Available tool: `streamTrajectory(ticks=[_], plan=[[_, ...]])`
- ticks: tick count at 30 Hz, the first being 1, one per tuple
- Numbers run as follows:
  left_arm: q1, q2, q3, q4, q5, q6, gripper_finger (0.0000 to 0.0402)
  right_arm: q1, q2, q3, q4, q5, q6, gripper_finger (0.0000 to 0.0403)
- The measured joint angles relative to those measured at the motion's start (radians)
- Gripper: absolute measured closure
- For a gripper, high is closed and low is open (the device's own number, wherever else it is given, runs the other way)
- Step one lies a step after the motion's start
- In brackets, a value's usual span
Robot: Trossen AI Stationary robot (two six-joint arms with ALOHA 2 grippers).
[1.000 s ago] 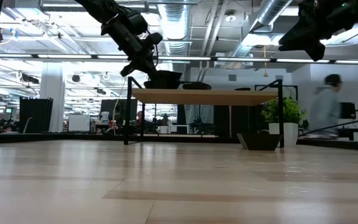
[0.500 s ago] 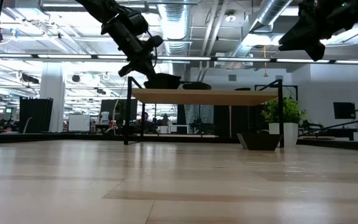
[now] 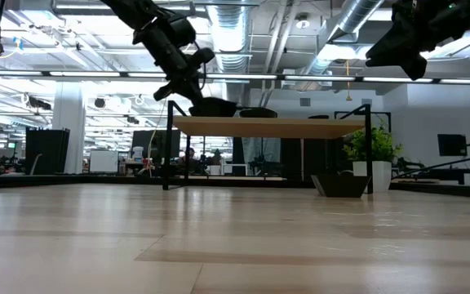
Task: Pick & Place Mini shaped plates
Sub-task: Stack the distorted square plate on top of the distorted square plates on the shelf
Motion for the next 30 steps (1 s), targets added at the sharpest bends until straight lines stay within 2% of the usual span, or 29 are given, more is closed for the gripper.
streamTrajectory(ticks=[9,18,23,26,30], plan=[[-0.001,0.0,0.0,0.0,-0.019,0.01,0.0385,0.0,0.0,0.0,0.0,0.0,0.0,0.031],[-0.005,-0.003,0.0,0.001,-0.019,0.017,0.0304,0.0,0.0,0.0,0.0,0.0,0.0,0.031],[-0.009,-0.069,-0.002,0.004,-0.015,0.005,0.0265,0.0,0.0,0.0,0.0,0.0,0.0,0.031],[-0.053,-0.129,-0.001,0.004,0.0,0.006,0.0259,0.0,0.0,0.0,0.0,-0.001,0.024,0.031],[-0.207,-0.172,-0.001,0.002,0.002,0.081,0.0263,0.0,0.0,0.0,0.0,-0.002,0.042,0.031]])
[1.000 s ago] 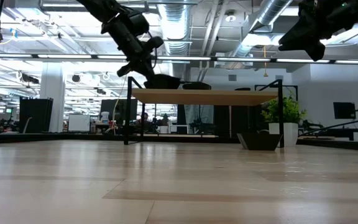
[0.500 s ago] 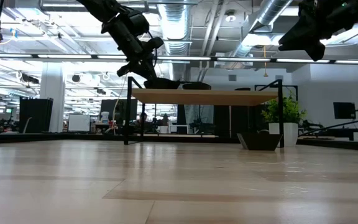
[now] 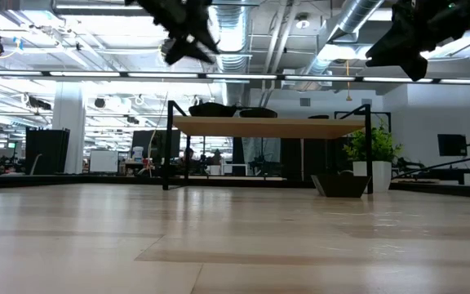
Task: Pick & Place Mini shaped plates
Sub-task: Stack the distorted square plate on top of the distorted square plates on the shelf
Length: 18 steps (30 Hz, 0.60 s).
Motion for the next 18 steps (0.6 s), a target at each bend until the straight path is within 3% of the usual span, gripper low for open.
streamTrajectory(ticks=[6,12,18], plan=[[-0.241,-0.01,-0.041,0.024,-0.153,0.15,0.0275,0.0,0.0,0.0,0.0,0.0,0.0,0.031],[-0.314,-0.008,-0.215,0.152,-0.181,-0.003,0.0284,0.002,0.0,0.0,0.006,-0.003,0.019,0.031],[-0.395,-0.008,-0.375,0.436,-0.155,-0.08,0.0285,0.002,0.0,0.0,0.005,-0.009,0.024,0.031]])
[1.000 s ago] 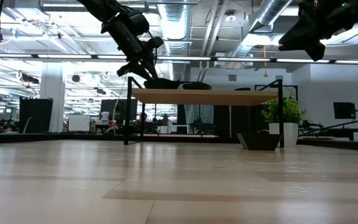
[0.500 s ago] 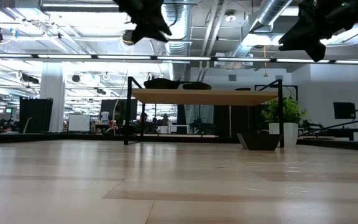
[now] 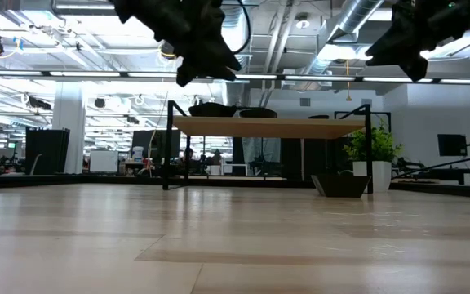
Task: Pick & Place Mini shaped plates
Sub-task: Stack the distorted square plate on top of the distorted square plates on the shelf
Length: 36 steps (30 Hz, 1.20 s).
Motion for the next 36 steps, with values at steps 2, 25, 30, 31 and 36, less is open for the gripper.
streamTrajectory(ticks=[2,25,30,31,36], plan=[[-0.027,0.0,-0.037,0.053,-0.003,-0.008,0.0286,0.001,0.0,0.0,-0.01,-0.026,0.01,0.031],[-0.044,-0.356,-0.495,0.405,-0.189,-0.097,0.0293,0.17,0.484,0.041,-0.259,0.031,0.253,0.031],[-0.044,-0.529,-0.593,0.404,-0.21,-0.096,0.0294,0.163,0.543,0.069,-0.226,0.063,0.357,0.031],[-0.044,-0.558,-0.61,0.402,-0.209,-0.097,0.0294,0.163,0.555,0.07,-0.217,0.063,0.386,0.031],[-0.044,-0.665,-0.674,0.405,-0.21,-0.097,0.0294,0.196,0.626,0.069,-0.213,0.066,0.484,0.031]])
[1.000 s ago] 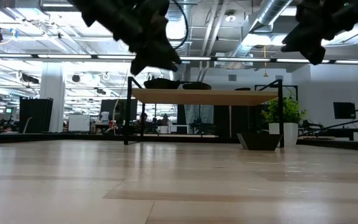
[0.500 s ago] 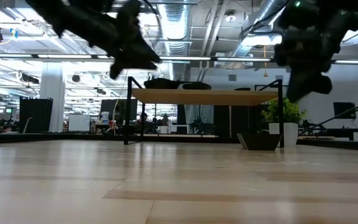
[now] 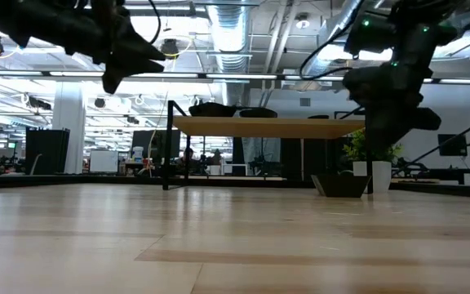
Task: Pick & Place Mini shaped plates
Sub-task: Stack the distorted square plate on top of the distorted square plates on the shelf
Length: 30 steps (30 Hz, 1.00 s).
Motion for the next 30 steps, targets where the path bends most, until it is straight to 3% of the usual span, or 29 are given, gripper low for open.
streamTrajectory(ticks=[12,30], plan=[[0.0,-0.032,-0.021,-0.004,0.004,0.001,0.0294,0.057,0.129,0.0,0.042,0.136,0.206,0.031],[0.0,-0.032,-0.021,-0.003,0.011,0.035,0.0294,0.052,0.133,-0.043,0.114,0.153,0.326,0.031]])
